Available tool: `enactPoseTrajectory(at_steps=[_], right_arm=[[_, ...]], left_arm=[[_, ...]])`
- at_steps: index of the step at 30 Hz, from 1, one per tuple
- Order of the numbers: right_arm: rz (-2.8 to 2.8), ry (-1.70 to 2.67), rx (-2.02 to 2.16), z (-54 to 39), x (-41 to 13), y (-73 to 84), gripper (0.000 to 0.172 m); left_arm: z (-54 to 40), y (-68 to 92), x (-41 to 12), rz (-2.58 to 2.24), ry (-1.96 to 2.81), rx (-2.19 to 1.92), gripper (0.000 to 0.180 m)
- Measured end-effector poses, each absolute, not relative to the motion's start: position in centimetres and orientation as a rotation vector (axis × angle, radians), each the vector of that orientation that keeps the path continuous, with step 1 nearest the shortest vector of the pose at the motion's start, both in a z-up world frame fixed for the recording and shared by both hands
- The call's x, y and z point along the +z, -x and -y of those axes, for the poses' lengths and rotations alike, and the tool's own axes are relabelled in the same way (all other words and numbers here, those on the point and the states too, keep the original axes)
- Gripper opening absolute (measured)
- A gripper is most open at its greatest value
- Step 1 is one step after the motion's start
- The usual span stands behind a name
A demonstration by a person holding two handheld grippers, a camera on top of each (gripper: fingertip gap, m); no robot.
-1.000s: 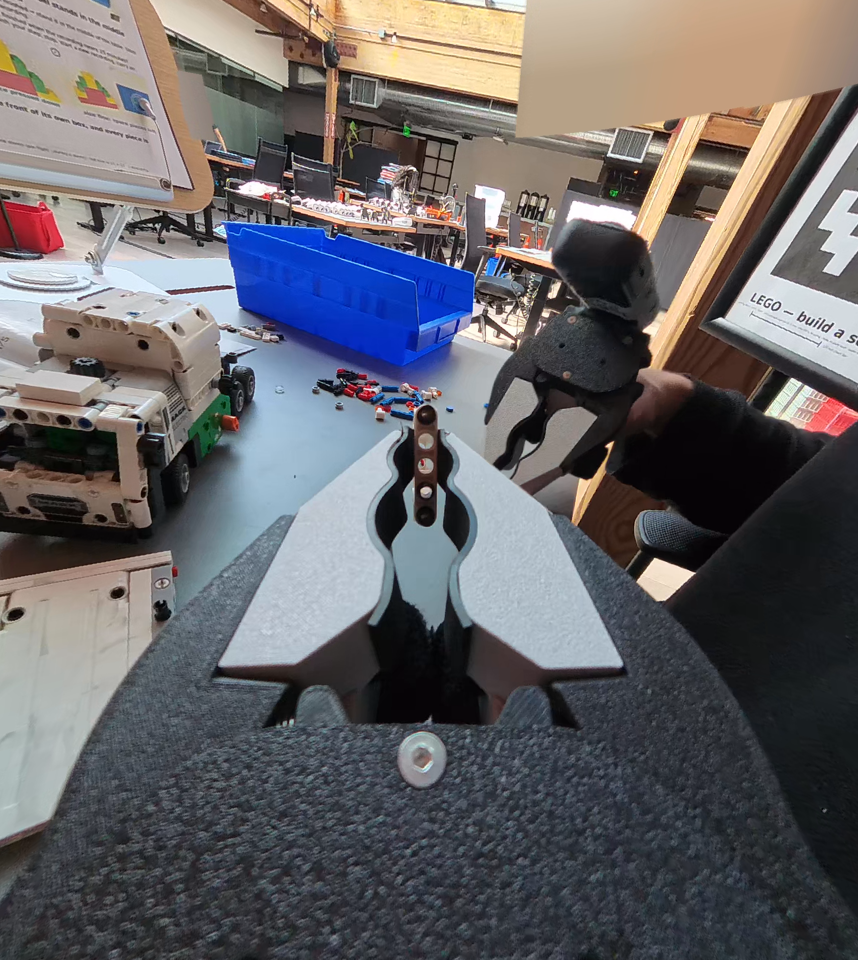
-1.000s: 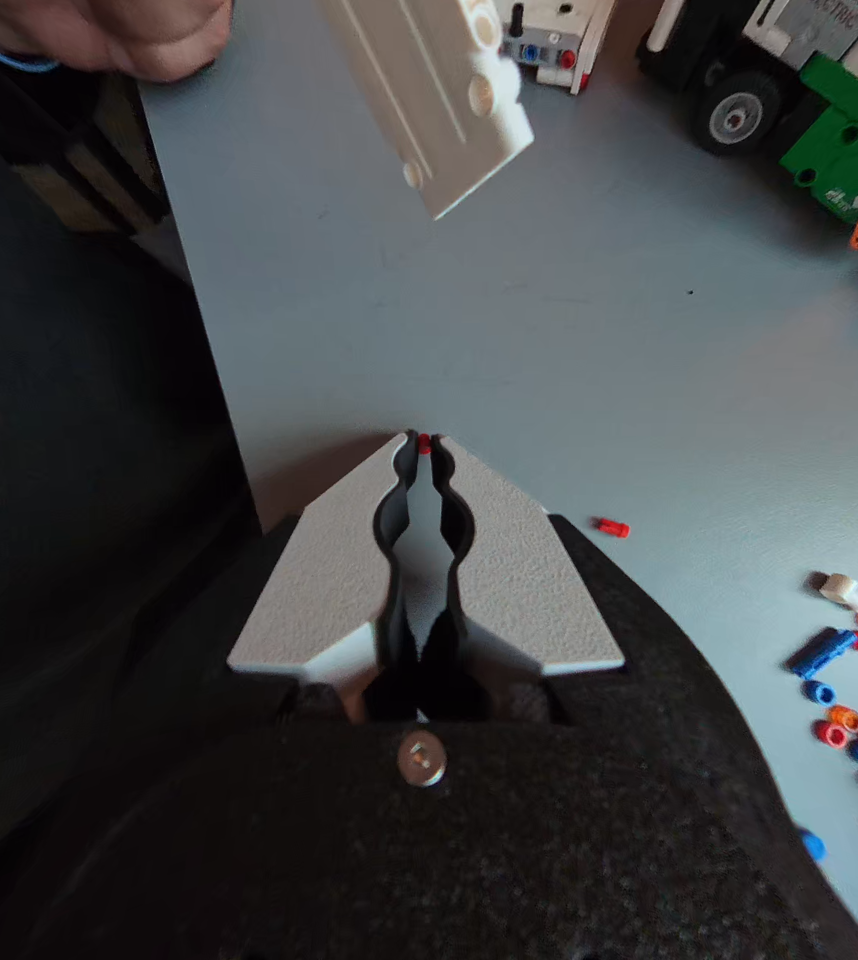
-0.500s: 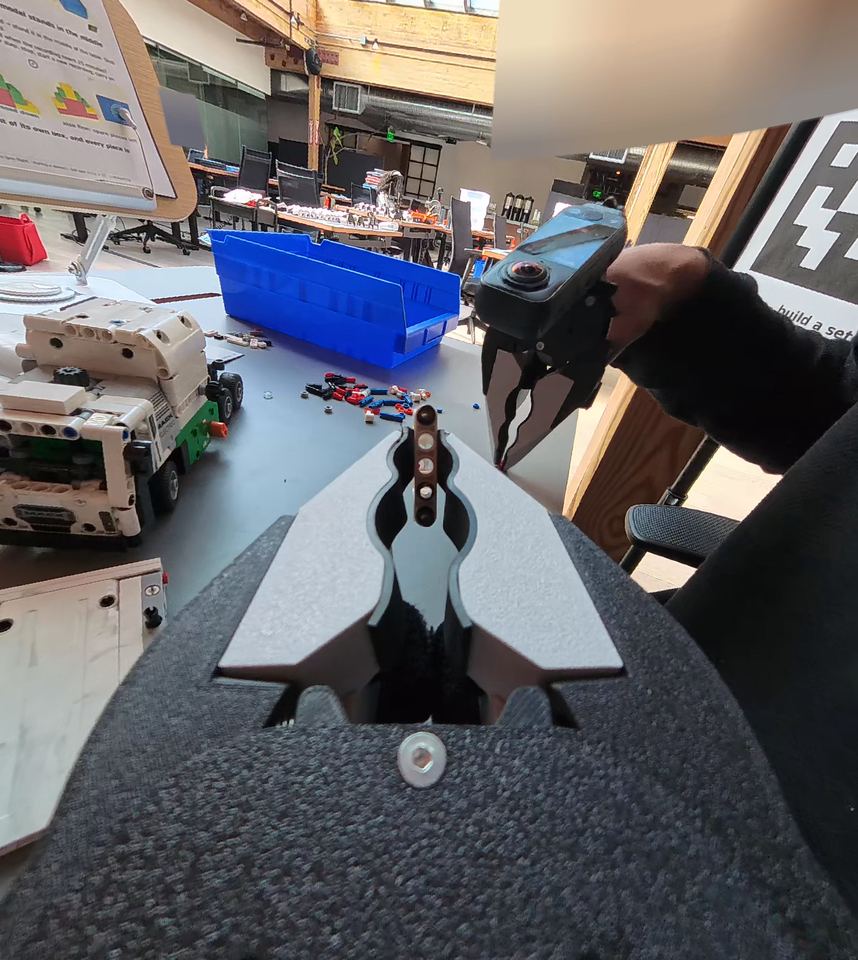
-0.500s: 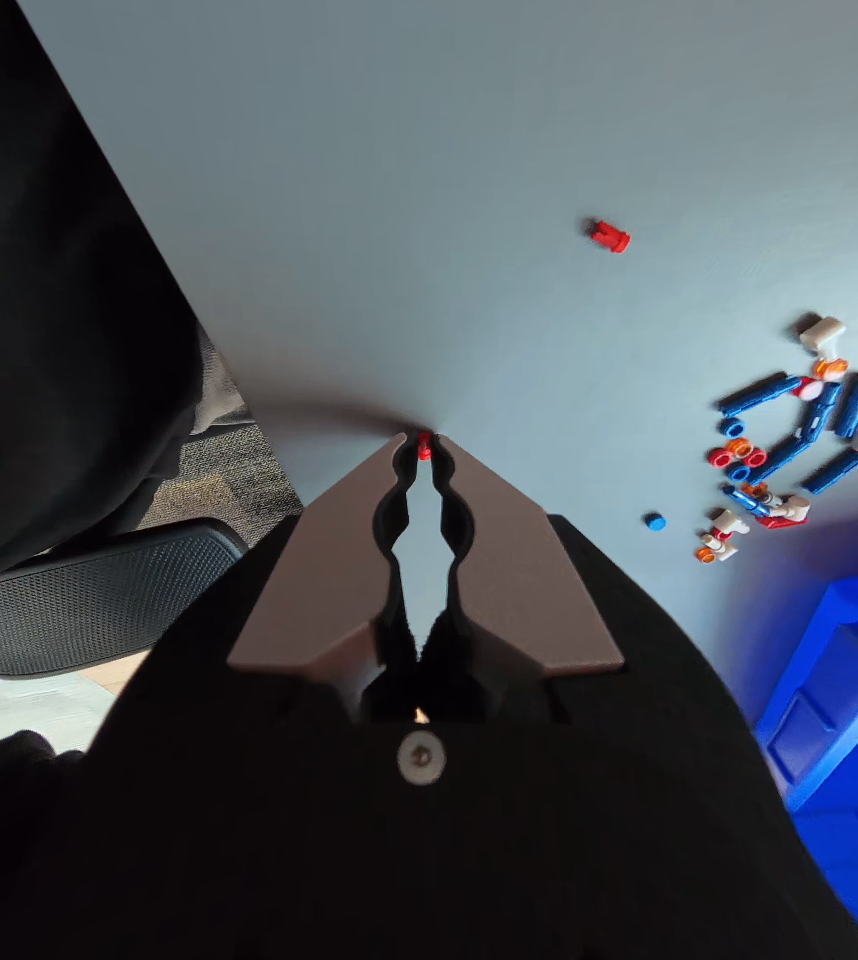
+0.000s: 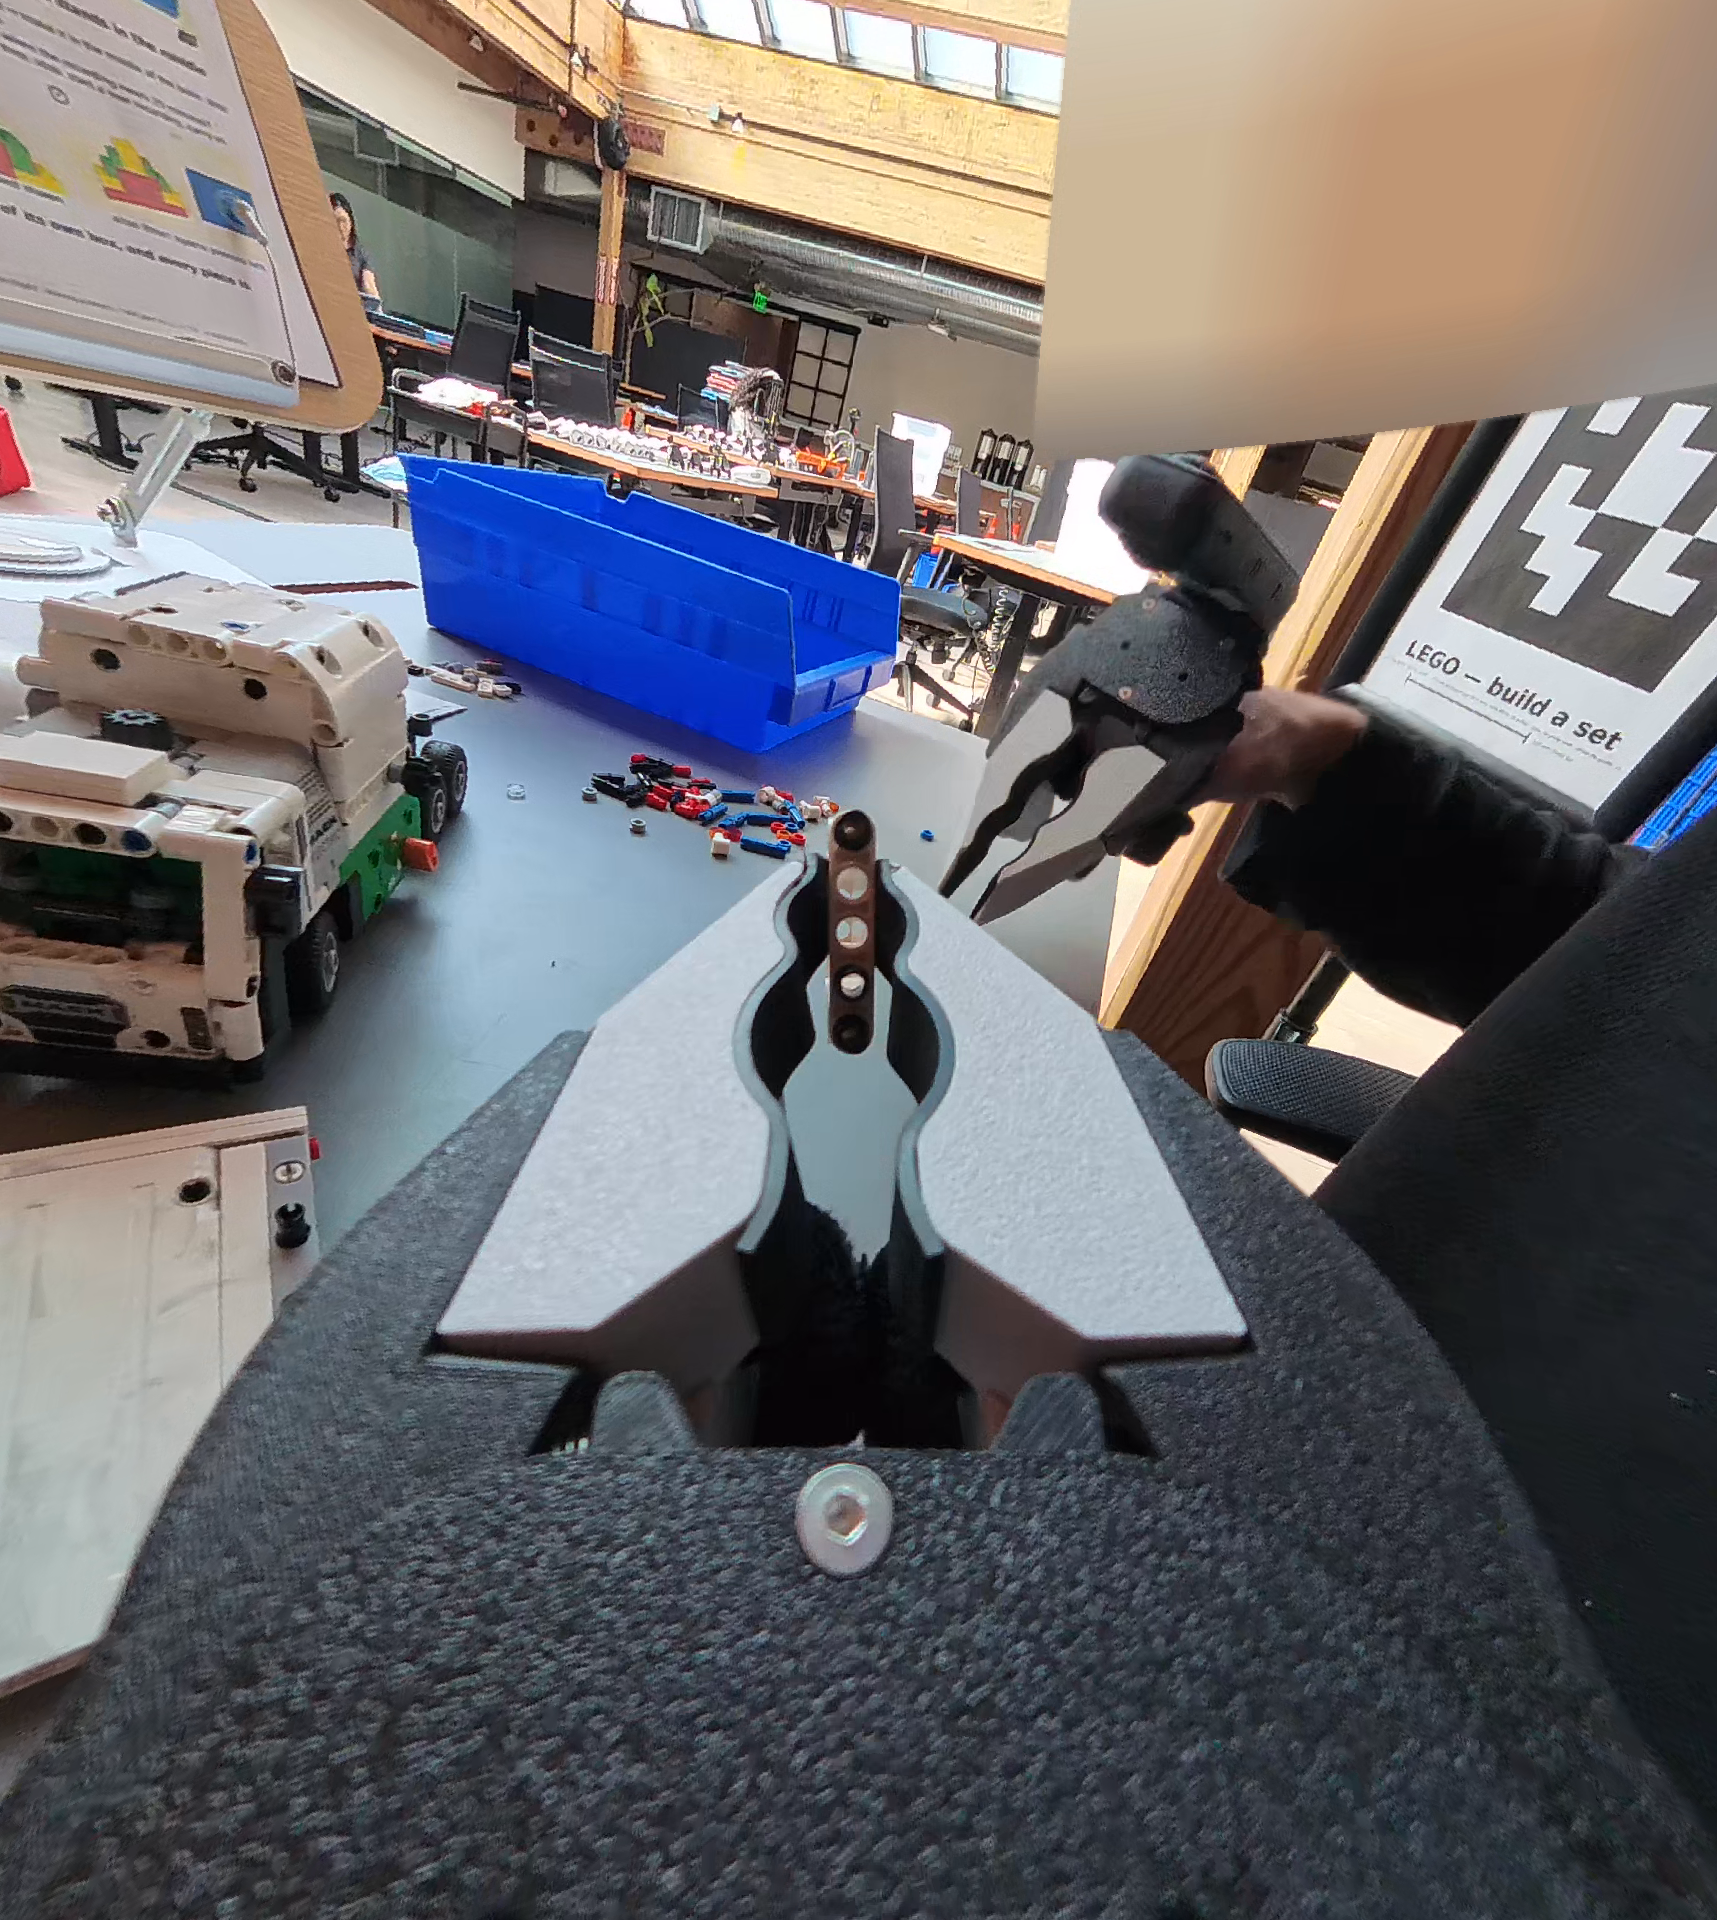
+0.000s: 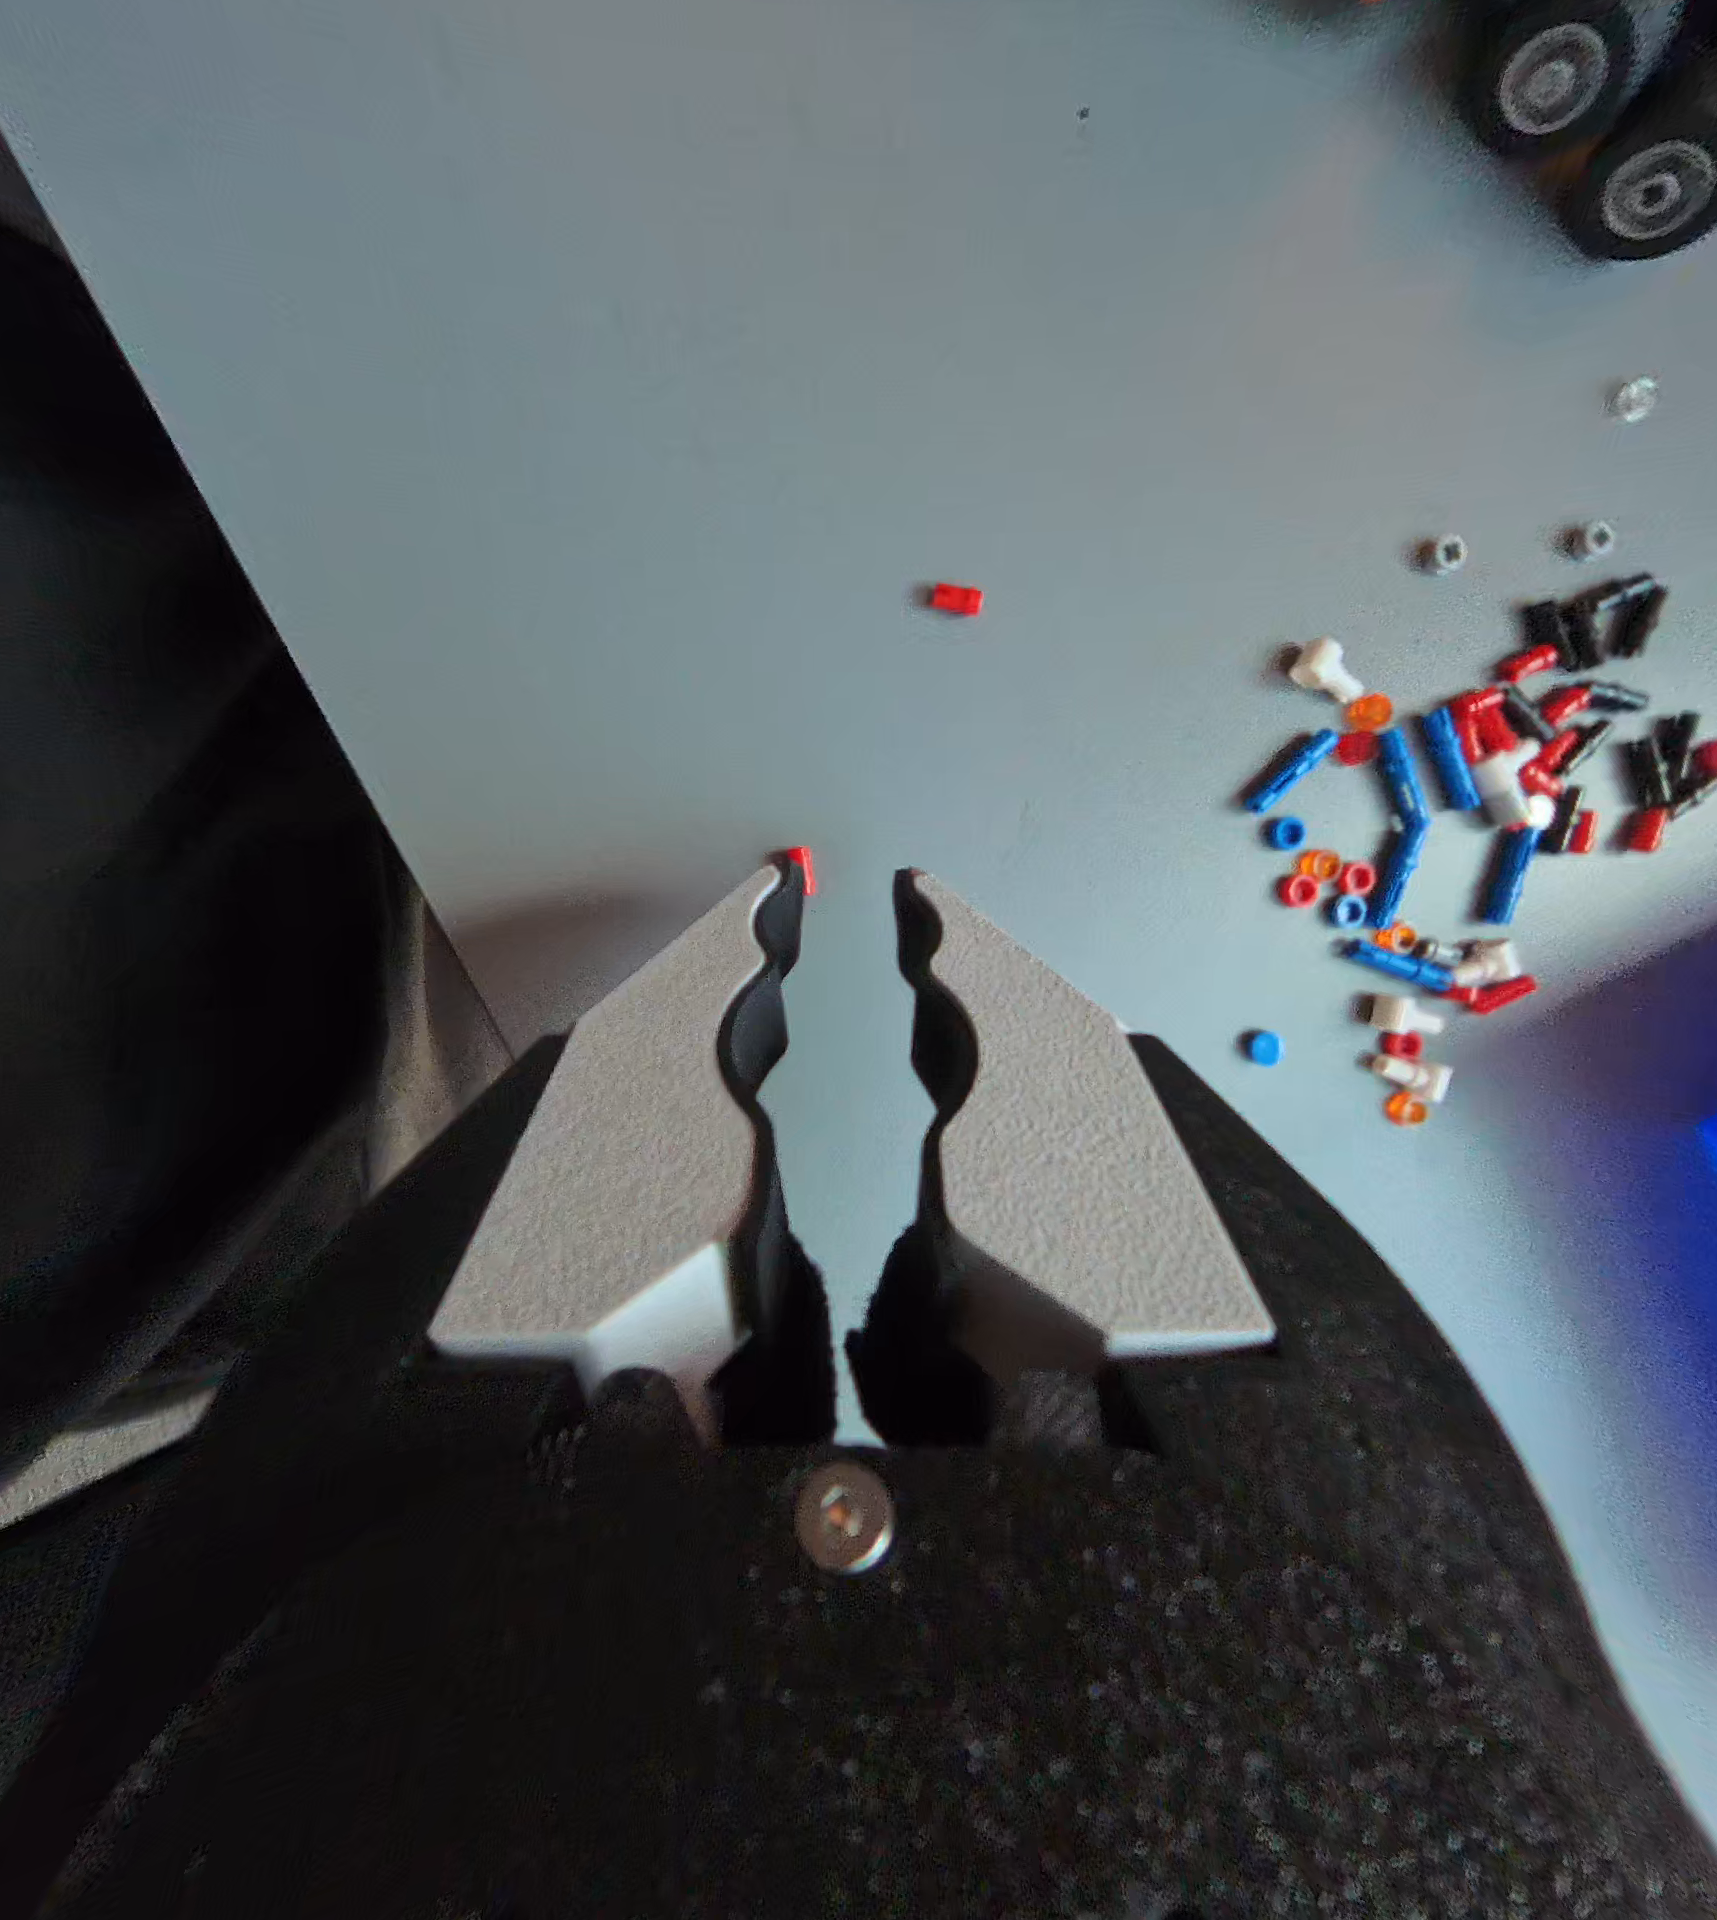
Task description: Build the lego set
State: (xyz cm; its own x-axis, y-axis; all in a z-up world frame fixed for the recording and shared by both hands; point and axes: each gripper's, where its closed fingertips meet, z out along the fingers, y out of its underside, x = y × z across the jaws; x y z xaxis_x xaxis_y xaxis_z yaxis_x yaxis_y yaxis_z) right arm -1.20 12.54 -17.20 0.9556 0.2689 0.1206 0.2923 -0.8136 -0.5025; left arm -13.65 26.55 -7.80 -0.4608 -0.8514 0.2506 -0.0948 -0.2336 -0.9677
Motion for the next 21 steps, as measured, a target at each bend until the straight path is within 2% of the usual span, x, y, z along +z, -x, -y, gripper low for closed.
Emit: enactPoseTrajectory(at_steps=[7,21], right_arm=[[0.213,2.268,0.146,-11.8,-18.0,2.2,0.016],[0.323,2.283,0.156,-12.6,-18.9,2.2,0.008]], left_arm=[[-26.7,13.6,-7.7,-1.454,1.168,-1.781,0.005],[-26.5,13.6,-7.9,-1.471,1.159,-1.757,0.005]])
